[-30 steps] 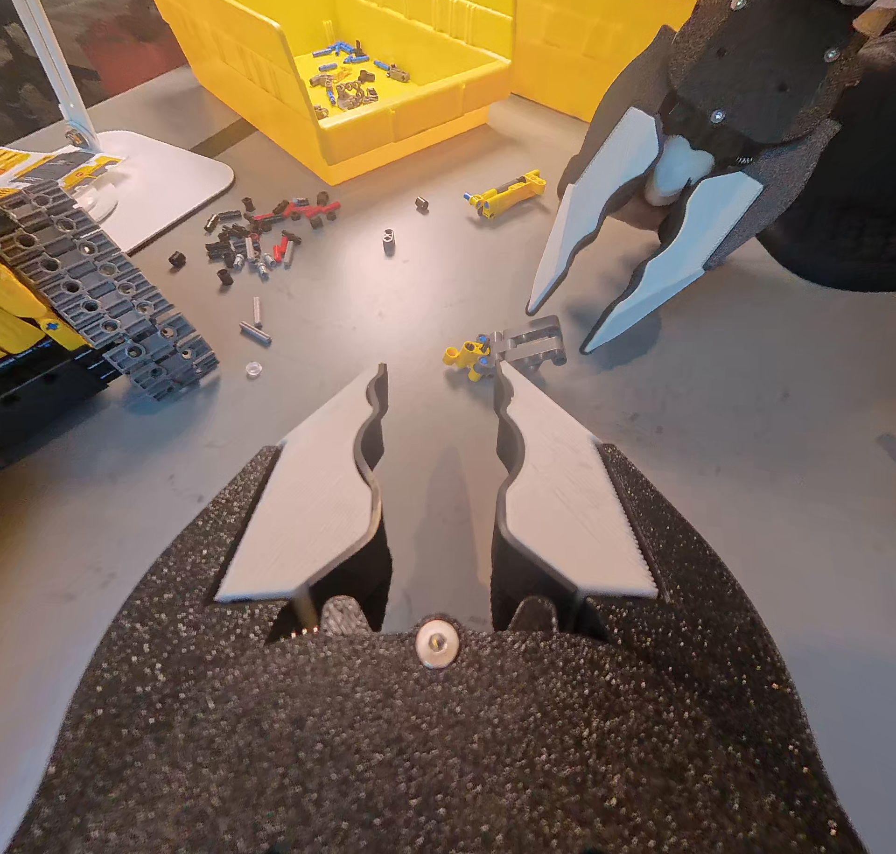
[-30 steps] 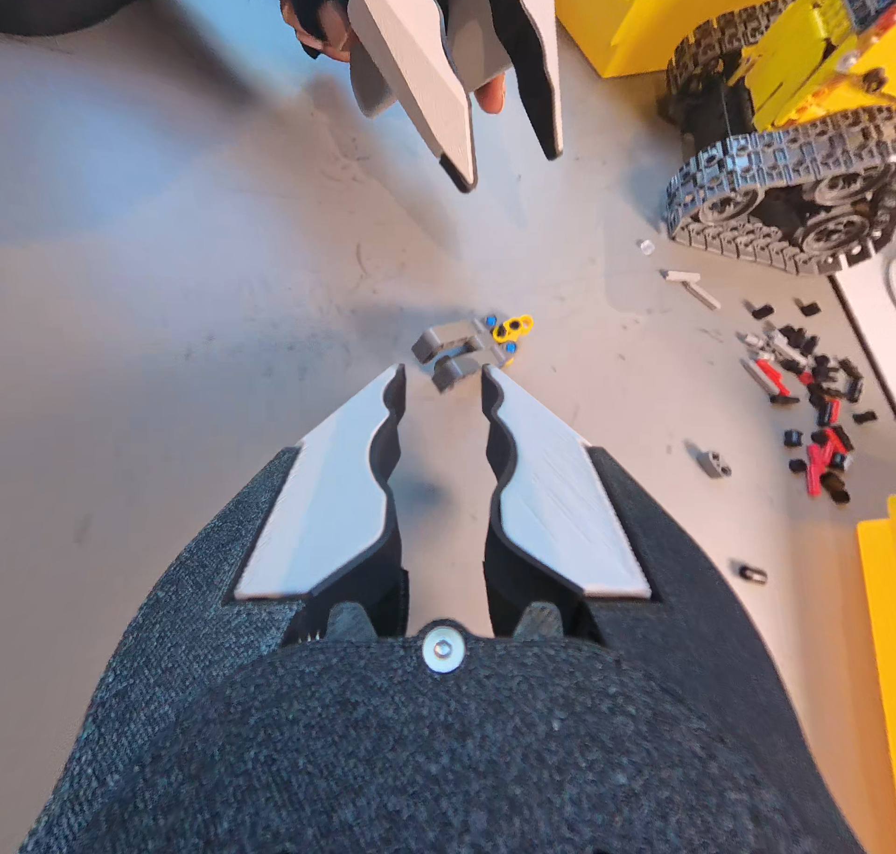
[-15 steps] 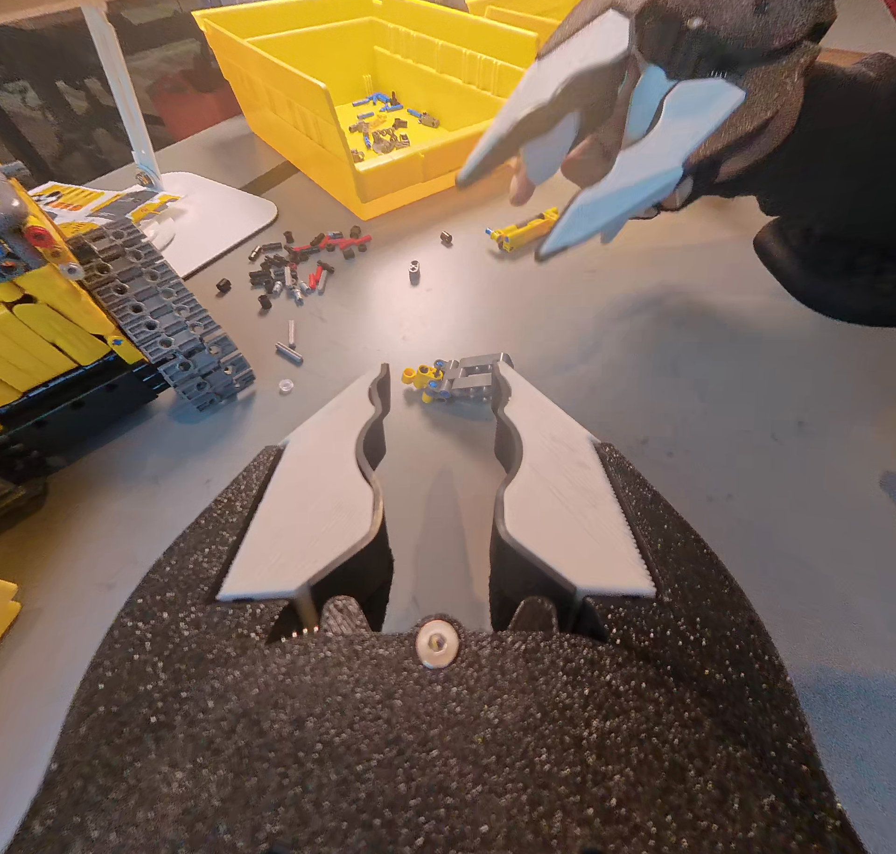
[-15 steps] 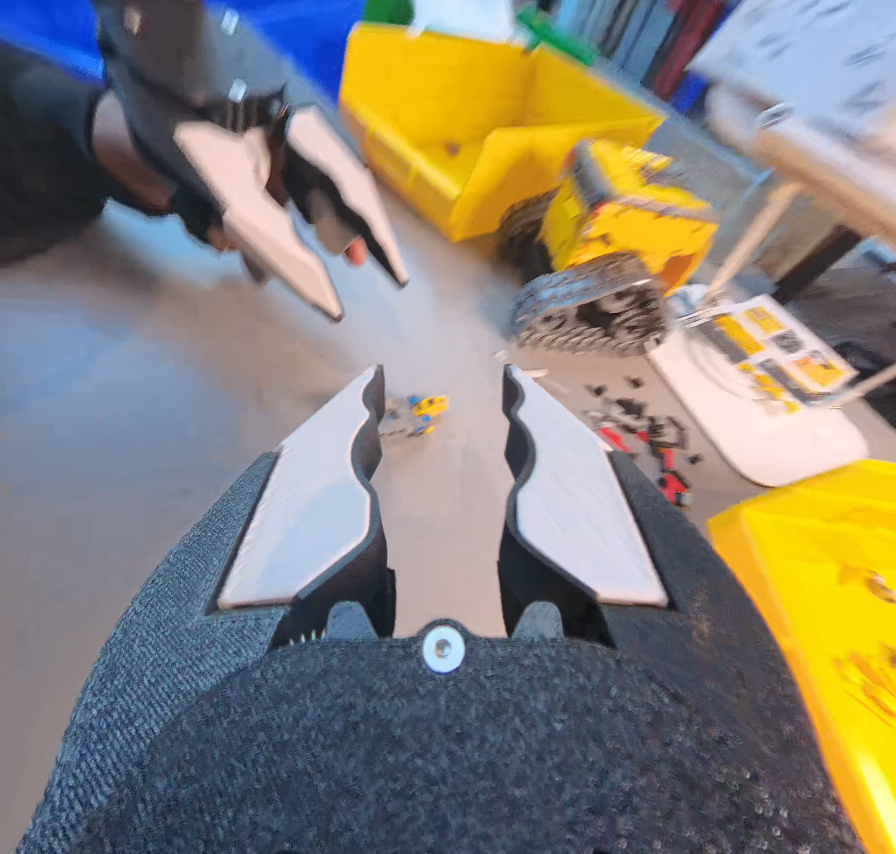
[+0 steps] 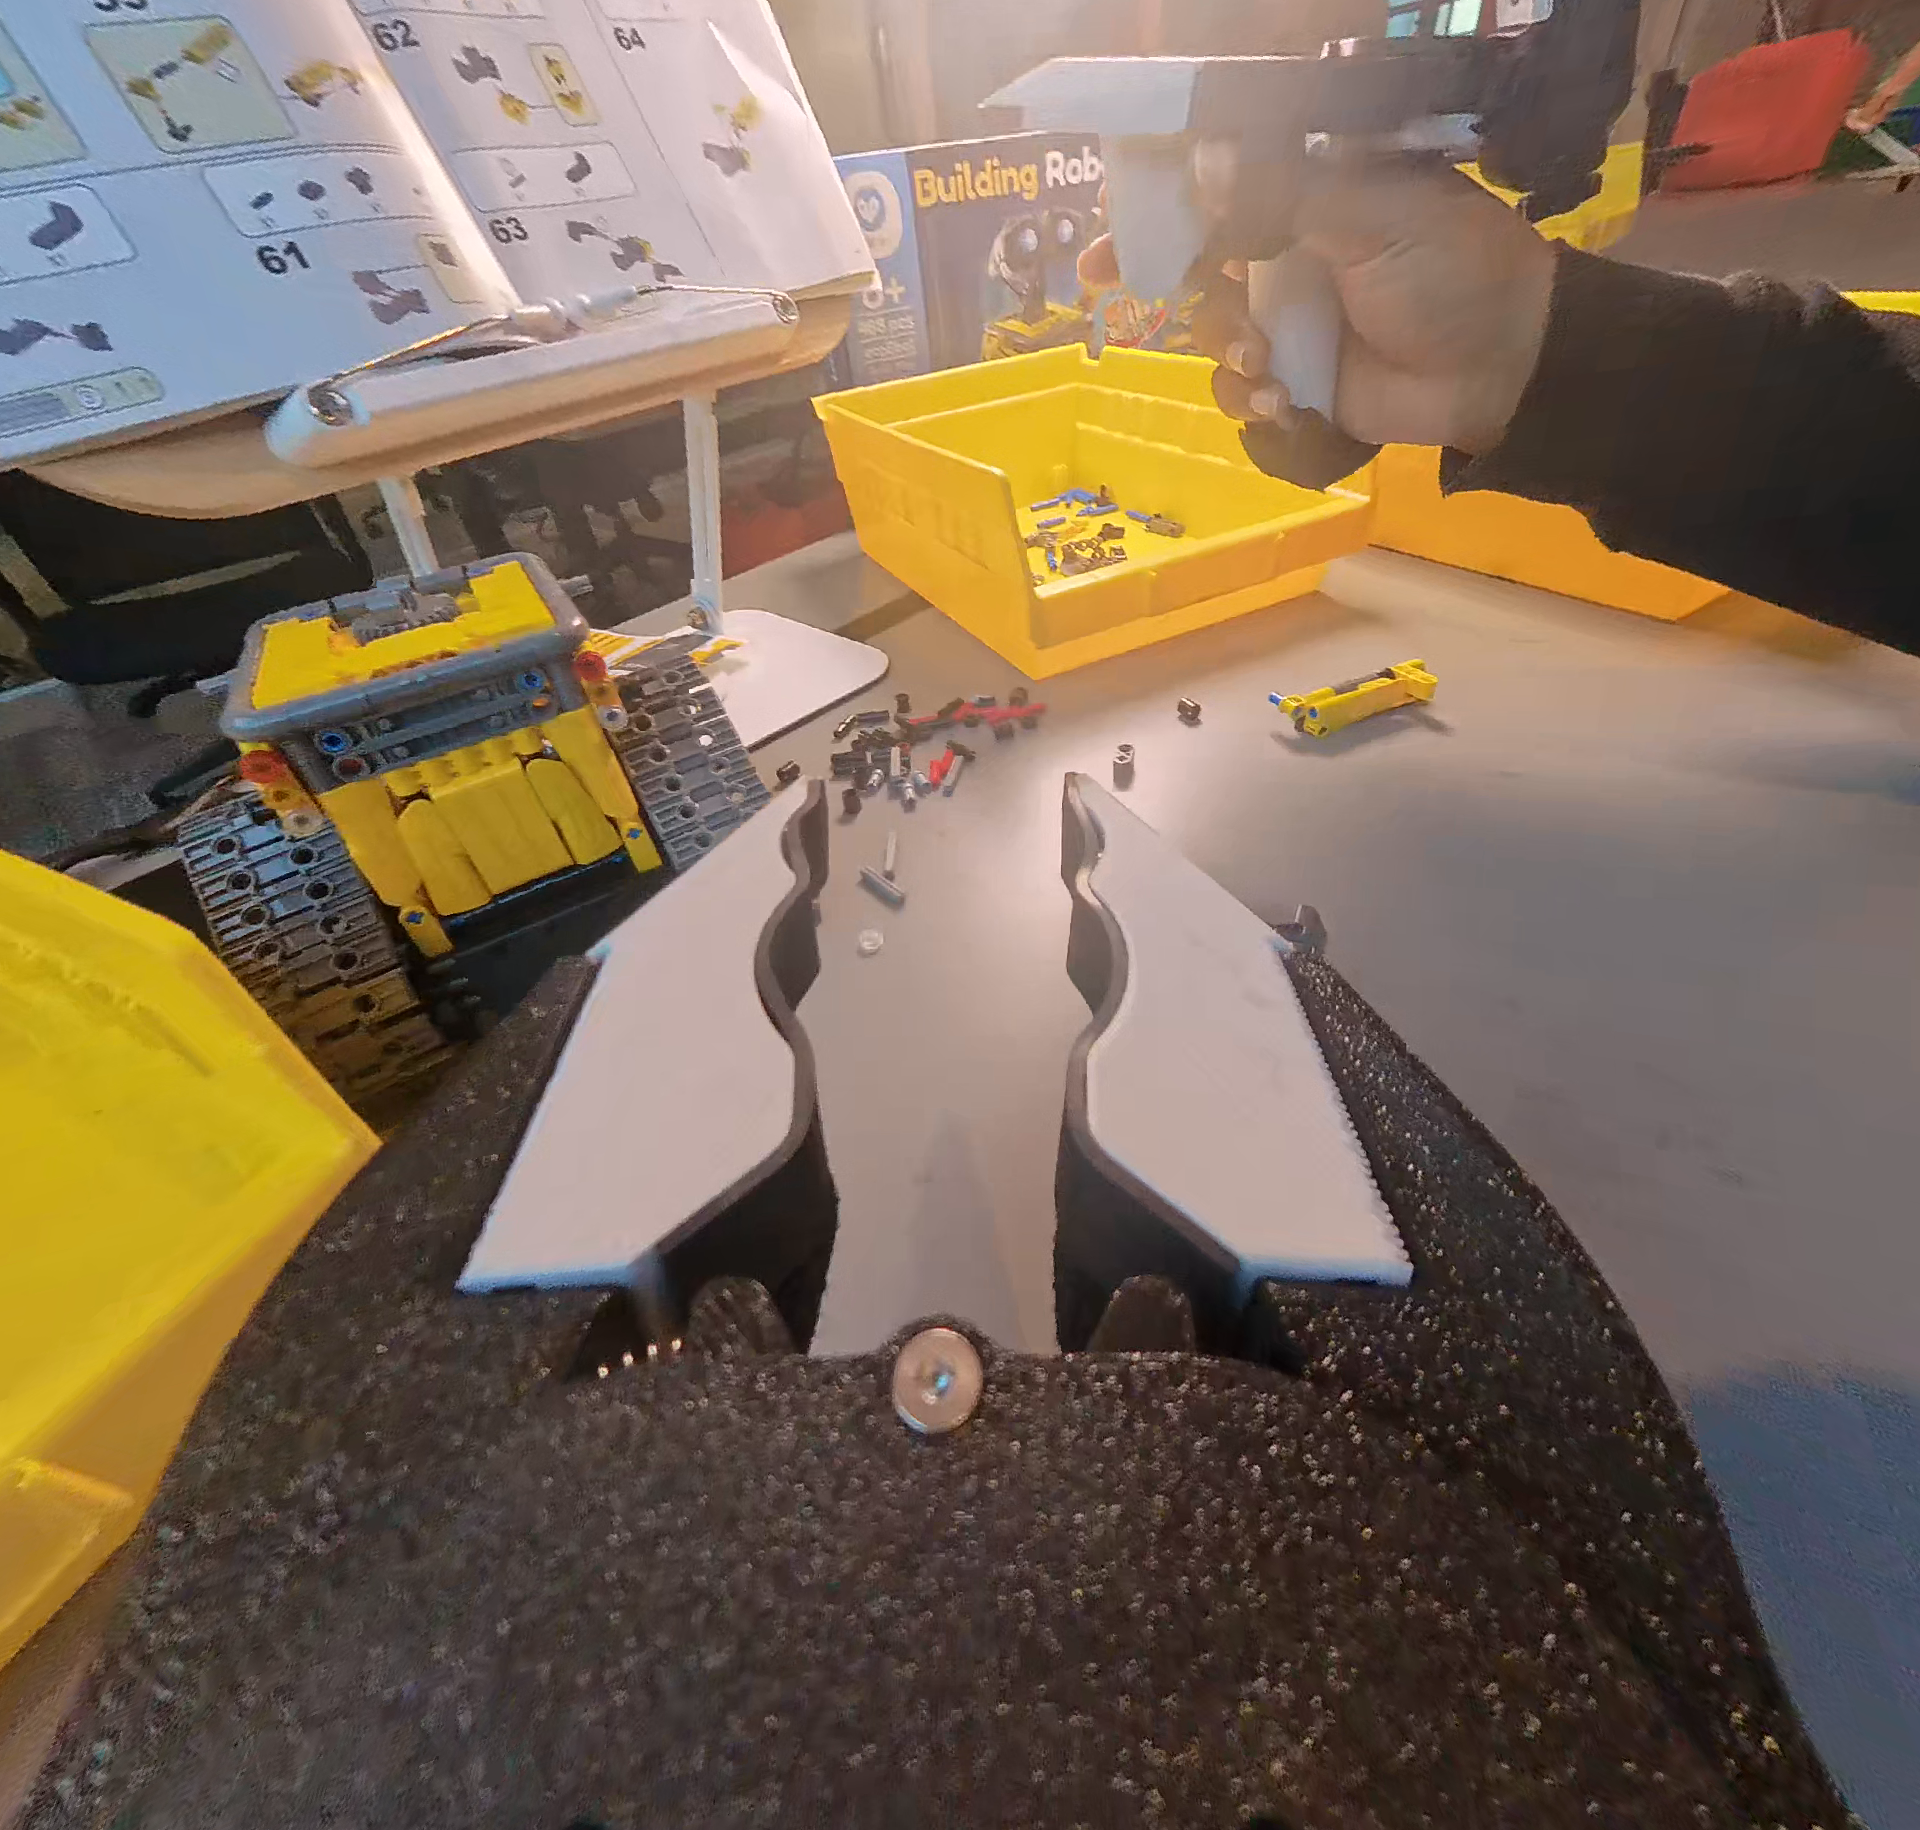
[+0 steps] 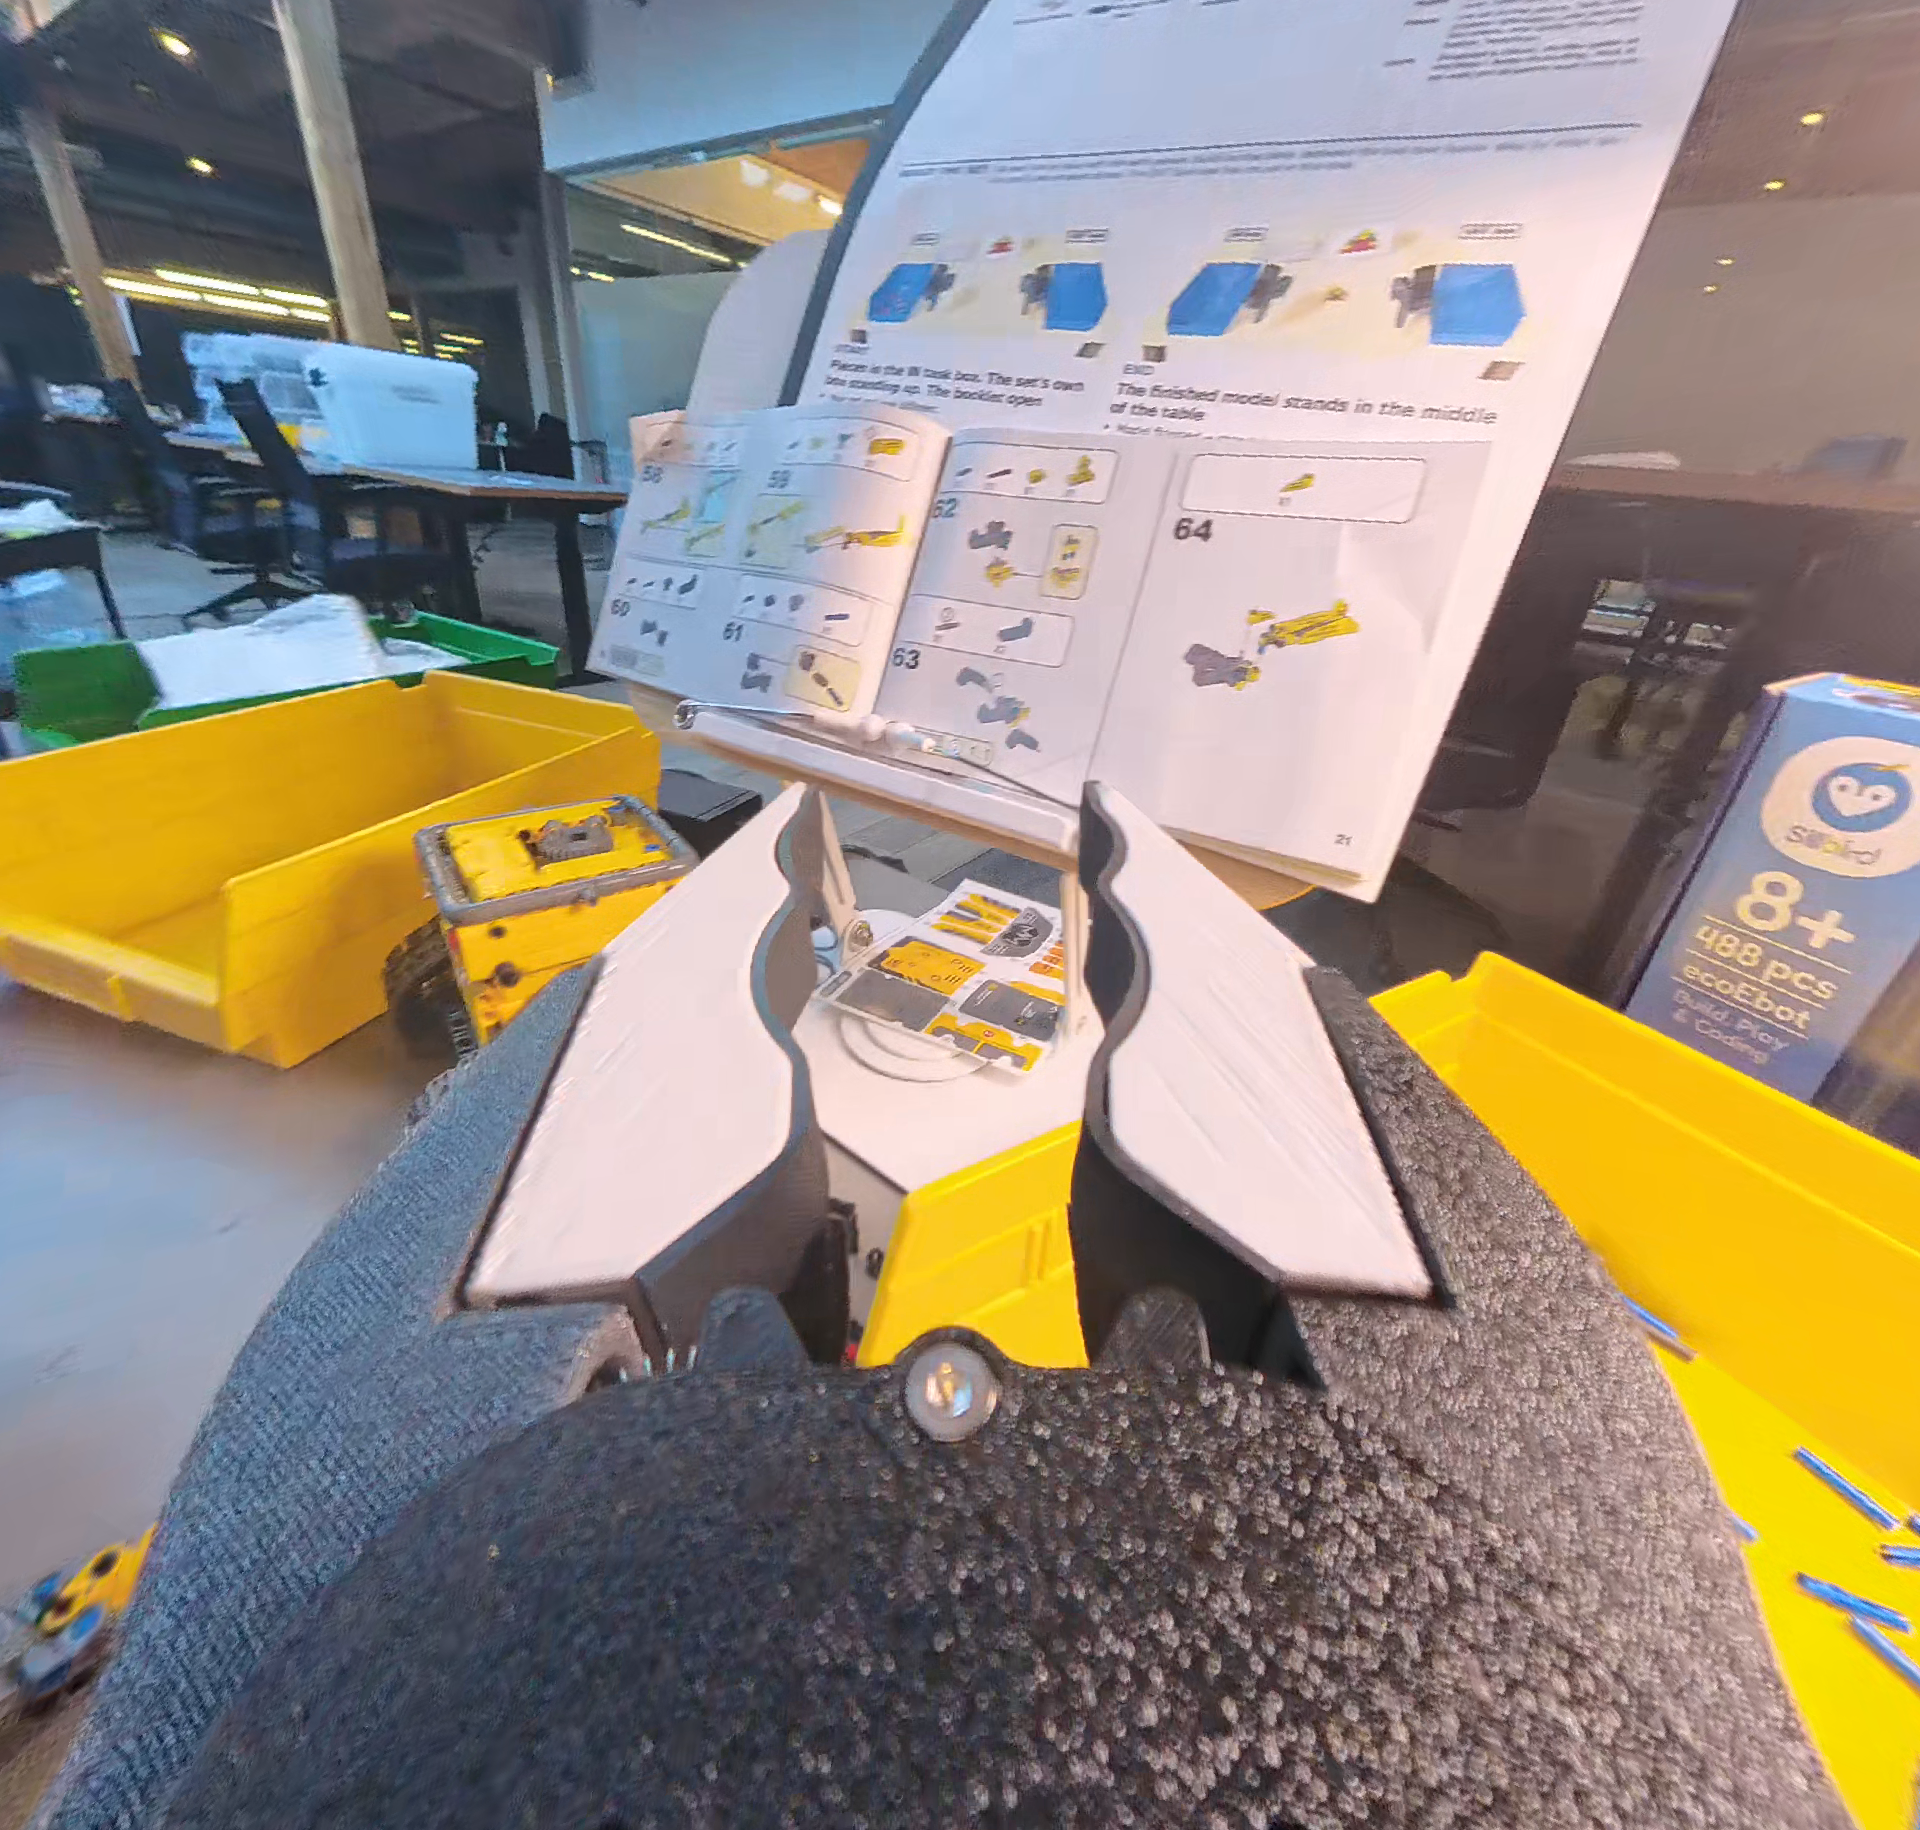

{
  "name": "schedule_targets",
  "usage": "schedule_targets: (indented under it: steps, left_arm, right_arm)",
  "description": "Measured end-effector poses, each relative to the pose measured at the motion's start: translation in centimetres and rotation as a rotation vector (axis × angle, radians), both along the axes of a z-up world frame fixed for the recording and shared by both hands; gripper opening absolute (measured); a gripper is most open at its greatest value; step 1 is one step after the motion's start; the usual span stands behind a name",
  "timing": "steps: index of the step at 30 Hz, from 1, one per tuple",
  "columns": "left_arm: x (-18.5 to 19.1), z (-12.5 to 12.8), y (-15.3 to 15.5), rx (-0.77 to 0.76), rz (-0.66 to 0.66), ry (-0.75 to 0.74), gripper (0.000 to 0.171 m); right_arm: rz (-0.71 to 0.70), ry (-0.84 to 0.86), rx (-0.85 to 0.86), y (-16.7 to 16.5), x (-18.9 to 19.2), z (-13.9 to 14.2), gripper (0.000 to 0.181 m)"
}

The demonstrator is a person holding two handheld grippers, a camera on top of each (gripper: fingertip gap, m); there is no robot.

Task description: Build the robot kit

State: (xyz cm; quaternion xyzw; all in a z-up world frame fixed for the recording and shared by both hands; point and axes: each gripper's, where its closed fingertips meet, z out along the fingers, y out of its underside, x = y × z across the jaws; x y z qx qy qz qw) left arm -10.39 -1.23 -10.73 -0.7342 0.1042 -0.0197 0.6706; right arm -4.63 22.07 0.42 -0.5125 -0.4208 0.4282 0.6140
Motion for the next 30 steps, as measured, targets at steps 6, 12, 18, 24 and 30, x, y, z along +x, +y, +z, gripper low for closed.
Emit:
schedule_targets:
  steps: [6, 12, 18, 24, 30]
  left_arm:
    - [-1.7, 0.2, -0.1, 0.011, 0.044, -0.062, 0.046]
    - [-2.5, 0.2, -0.2, 0.013, 0.061, -0.098, 0.048]
    - [-2.7, -0.3, 0.1, -0.004, 0.063, -0.107, 0.047]
    - [-2.9, -0.3, 0.1, -0.002, 0.08, -0.103, 0.047]
    - [-2.7, -0.2, 0.1, 0.001, 0.087, -0.06, 0.047]
  right_arm:
    - [-0.045, 0.004, -0.023, 2.6, 0.0, -0.4, 0.048]
    - [-0.044, -0.031, -0.03, 3.1, -0.2, -2.0, 0.047]
    - [-0.111, -0.005, 0.028, 4.3, -0.7, -0.9, 0.01]
    - [-0.189, 0.059, 0.073, 8.2, -3.9, 3.7, 0.0]
    - [-0.234, -0.047, 0.159, 11.8, -9.0, 5.5, 0.005]
